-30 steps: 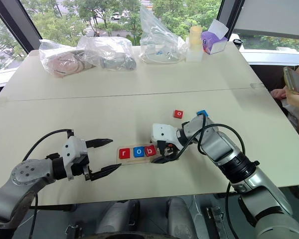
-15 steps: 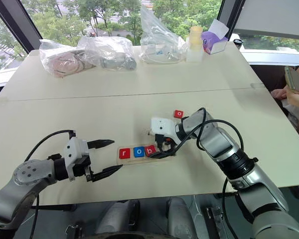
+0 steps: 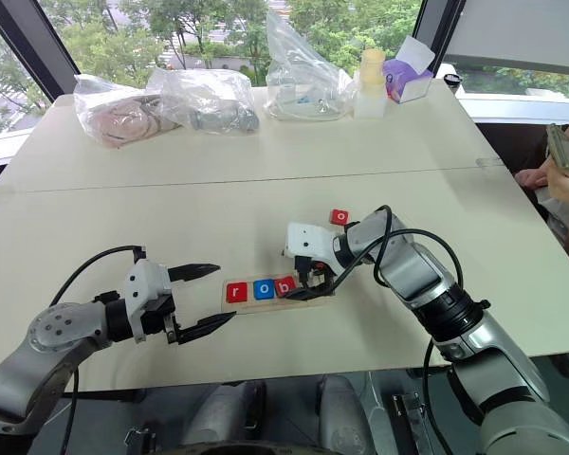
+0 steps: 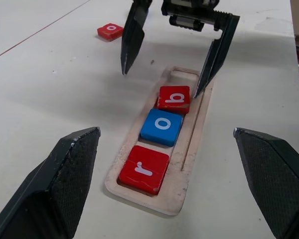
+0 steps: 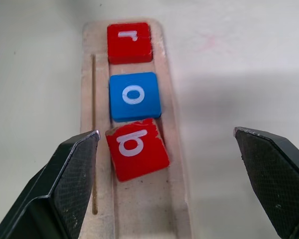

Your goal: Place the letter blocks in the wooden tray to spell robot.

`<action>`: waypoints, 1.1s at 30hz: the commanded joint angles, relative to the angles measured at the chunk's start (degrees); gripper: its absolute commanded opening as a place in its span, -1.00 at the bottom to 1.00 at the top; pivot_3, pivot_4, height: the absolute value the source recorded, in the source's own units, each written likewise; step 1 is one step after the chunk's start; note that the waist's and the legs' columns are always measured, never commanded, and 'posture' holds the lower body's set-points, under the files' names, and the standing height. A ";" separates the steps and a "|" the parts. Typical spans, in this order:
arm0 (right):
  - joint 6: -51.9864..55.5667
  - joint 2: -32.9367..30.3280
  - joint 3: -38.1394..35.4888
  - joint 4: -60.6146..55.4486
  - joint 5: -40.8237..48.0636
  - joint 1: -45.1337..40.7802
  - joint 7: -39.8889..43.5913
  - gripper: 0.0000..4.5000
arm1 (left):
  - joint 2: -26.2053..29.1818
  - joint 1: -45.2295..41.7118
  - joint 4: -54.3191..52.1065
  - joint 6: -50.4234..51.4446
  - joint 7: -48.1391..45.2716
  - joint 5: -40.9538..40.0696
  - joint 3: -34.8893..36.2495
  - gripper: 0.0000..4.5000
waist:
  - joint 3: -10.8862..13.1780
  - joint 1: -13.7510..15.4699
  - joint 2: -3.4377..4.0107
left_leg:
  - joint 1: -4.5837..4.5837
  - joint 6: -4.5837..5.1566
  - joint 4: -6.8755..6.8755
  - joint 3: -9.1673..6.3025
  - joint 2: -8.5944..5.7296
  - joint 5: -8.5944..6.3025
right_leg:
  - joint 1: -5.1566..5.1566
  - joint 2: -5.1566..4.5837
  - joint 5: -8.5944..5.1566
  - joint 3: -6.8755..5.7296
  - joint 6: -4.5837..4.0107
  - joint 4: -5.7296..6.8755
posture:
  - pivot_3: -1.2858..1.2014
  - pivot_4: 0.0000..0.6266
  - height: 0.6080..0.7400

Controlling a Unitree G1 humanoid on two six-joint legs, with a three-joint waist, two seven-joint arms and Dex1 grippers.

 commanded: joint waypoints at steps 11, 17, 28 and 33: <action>-4.06 3.65 -0.31 4.69 -1.43 -1.81 -1.93 0.98 | -0.31 -0.18 -2.44 -0.30 0.90 0.09 -0.35 1.00 | 0.00 -0.07 0.00 | 0.00 0.00 -0.01 0.00 0.00 0.00 | -0.01 0.01 0.00 0.00 0.00 0.00 | 0.03 -0.52 1.00; -2.29 4.28 -0.42 2.69 -0.59 -2.09 -1.26 0.98 | -0.69 -0.59 -1.94 -0.55 0.96 0.49 -0.68 1.00 | 0.01 -0.02 0.00 | 0.00 0.00 -0.03 -0.01 0.00 0.00 | -0.01 0.01 0.00 0.00 0.00 0.00 | 0.03 -0.52 1.00; 11.66 -2.20 -14.94 -7.05 7.14 -0.35 -6.33 0.98 | -1.50 -1.26 -1.22 -1.24 1.08 1.07 -1.23 1.00 | 0.00 0.06 -0.01 | -0.72 -0.01 0.10 -0.01 -0.02 0.01 | -0.73 0.00 0.03 -0.01 0.02 0.06 | 0.03 -0.52 1.00; 22.78 5.80 -20.67 0.52 0.27 -4.09 -28.97 0.98 | -2.61 -3.16 0.32 -1.66 0.88 1.68 -2.69 1.00 | 0.00 -0.04 0.00 | -0.71 -0.05 0.07 -0.02 0.02 0.04 | -0.79 -0.02 0.08 0.03 -0.08 0.10 | 0.03 -0.52 1.00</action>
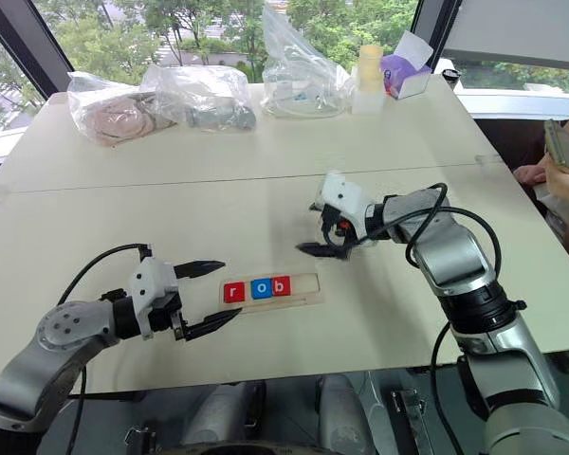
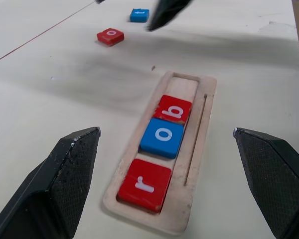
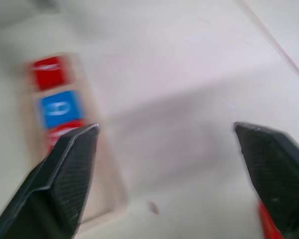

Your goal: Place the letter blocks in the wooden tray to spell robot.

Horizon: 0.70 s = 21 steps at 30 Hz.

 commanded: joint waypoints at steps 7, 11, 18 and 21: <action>14.22 14.51 -9.03 2.17 -8.68 -1.96 -32.99 0.98 | -1.73 -3.34 1.52 -1.78 -0.63 1.32 -2.67 1.00 | 0.00 0.18 0.01 | -0.05 -0.05 -0.07 0.01 -0.06 0.03 | -0.07 0.03 0.03 0.01 -0.01 -0.01 | 0.03 -0.52 1.00; 16.85 23.41 -11.73 0.96 -10.80 0.10 -44.18 0.98 | -1.91 -5.07 3.28 -2.18 -1.62 1.42 -2.79 1.00 | -0.02 0.05 0.03 | -0.03 -0.05 -0.10 -0.01 -0.07 0.04 | -0.08 0.07 0.03 0.00 0.00 0.02 | 0.03 -0.52 1.00; 17.08 30.64 -15.40 3.69 -10.32 0.28 -52.30 0.98 | -1.52 -5.07 3.36 -1.81 -2.58 0.97 -2.19 1.00 | -0.02 -0.17 0.05 | -0.02 -0.05 -0.11 0.01 -0.07 0.06 | -0.12 0.12 0.06 0.00 0.06 0.12 | 0.03 -0.52 1.00; 15.81 31.80 -17.16 6.58 -10.19 -0.59 -54.65 0.98 | -1.29 -4.87 3.02 -1.62 -2.84 0.71 -1.85 1.00 | -0.02 -0.18 0.05 | -0.01 -0.05 -0.11 0.01 -0.07 0.06 | -0.12 0.13 0.06 -0.01 0.06 0.14 | 0.03 -0.52 1.00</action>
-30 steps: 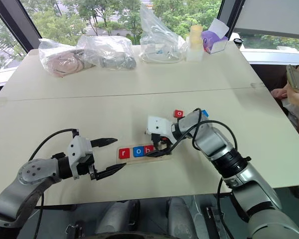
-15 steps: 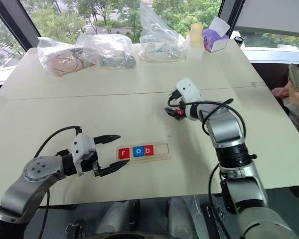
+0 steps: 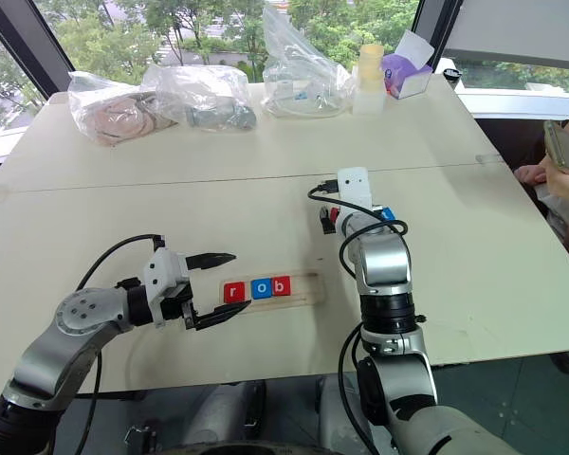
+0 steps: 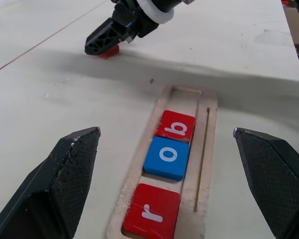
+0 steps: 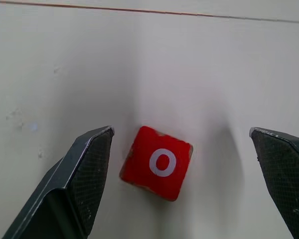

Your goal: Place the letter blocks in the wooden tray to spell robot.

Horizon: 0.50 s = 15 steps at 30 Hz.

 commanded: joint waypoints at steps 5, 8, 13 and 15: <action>-1.48 4.18 -6.60 6.18 2.65 -3.09 -5.41 0.98 | 0.39 -0.34 -0.48 -1.02 -0.58 -0.06 0.76 1.00 | -0.03 -0.15 0.00 | 0.06 0.00 0.01 0.00 0.01 0.00 | 0.04 0.03 0.05 0.00 0.09 0.07 | 0.03 -0.52 1.00; -1.12 5.23 -6.09 5.82 2.94 -2.07 -6.07 0.75 | 0.05 -0.65 -0.54 -0.91 -0.18 0.09 0.54 1.00 | -0.04 -0.14 0.00 | 0.09 0.00 0.01 -0.01 0.01 0.01 | 0.07 0.03 0.06 0.00 0.11 0.10 | 0.03 -0.52 1.00; 0.04 6.06 -1.03 3.49 2.36 1.10 -5.30 -0.30 | -0.43 -0.88 -0.59 -0.98 0.38 0.41 0.20 1.00 | -0.09 -0.23 0.02 | 0.15 0.01 0.01 -0.01 0.03 0.01 | 0.10 0.06 0.05 0.00 0.09 0.11 | 0.03 -0.52 1.00; 1.32 6.06 0.49 1.92 2.30 1.96 -5.07 -0.47 | -0.49 -0.99 -0.41 -1.05 0.46 0.41 0.28 1.00 | -0.10 -0.23 0.02 | 0.15 0.01 0.01 -0.01 0.03 0.01 | 0.11 0.06 0.05 -0.01 0.10 0.12 | 0.03 -0.52 1.00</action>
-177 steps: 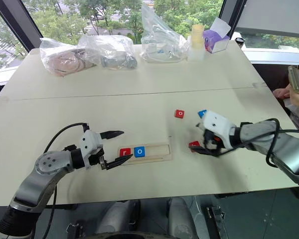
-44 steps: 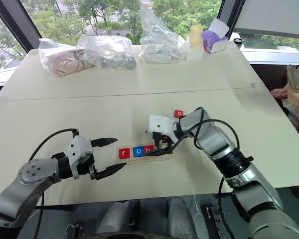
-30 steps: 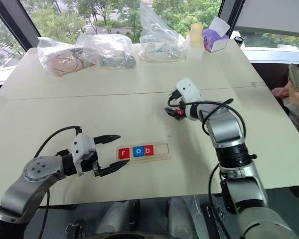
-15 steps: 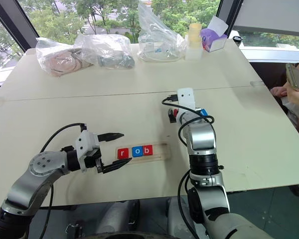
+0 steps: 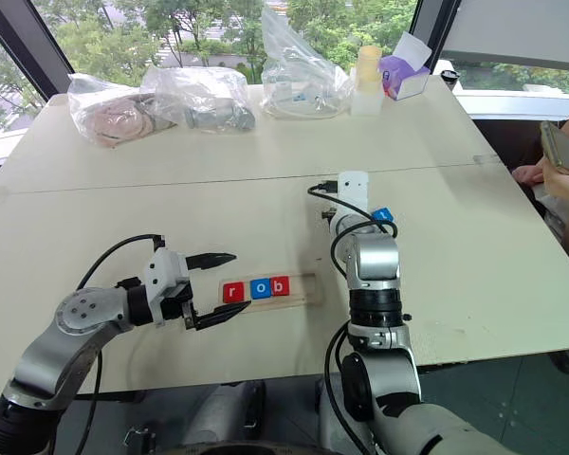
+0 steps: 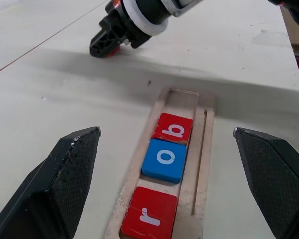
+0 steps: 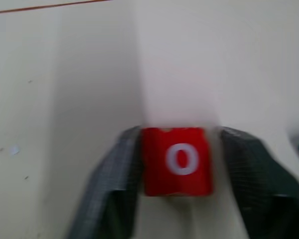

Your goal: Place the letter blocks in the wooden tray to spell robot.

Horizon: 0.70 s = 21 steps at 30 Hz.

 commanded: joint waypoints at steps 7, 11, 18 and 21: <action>14.15 -6.68 6.40 -12.09 1.36 5.71 5.71 -0.47 | -0.82 -1.03 -0.16 -1.13 0.28 0.40 -0.38 1.00 | -0.02 0.38 0.02 | 0.01 0.00 0.00 -0.01 0.00 0.00 | 0.02 0.00 -0.07 -0.01 -0.11 0.00 | 0.03 -0.52 1.00; 23.81 -11.55 6.21 -22.02 3.60 9.84 9.20 -0.47 | -1.08 -1.40 0.45 -1.36 -0.17 0.51 -0.67 1.00 | -0.04 0.50 0.01 | -0.01 0.00 0.01 -0.04 -0.03 0.00 | 0.08 -0.05 -0.10 -0.04 -0.14 -0.06 | 0.03 -0.52 1.00; 30.54 -17.43 2.58 -39.33 8.30 23.26 13.09 -0.47 | -1.26 -3.07 2.98 -2.53 -2.10 0.41 -1.75 1.00 | -0.15 0.54 -0.03 | -0.04 0.03 0.01 -0.14 -0.03 -0.02 | 0.16 -0.07 -0.18 -0.14 -0.07 -0.18 | 0.03 -0.52 1.00; 30.54 -17.41 1.15 -42.43 9.29 25.84 12.53 -0.47 | -1.31 -3.59 3.74 -2.86 -2.66 0.33 -1.84 1.00 | -0.18 0.61 -0.05 | -0.04 0.03 0.03 -0.14 -0.02 -0.02 | 0.17 -0.07 -0.18 -0.15 -0.07 -0.19 | 0.03 -0.52 1.00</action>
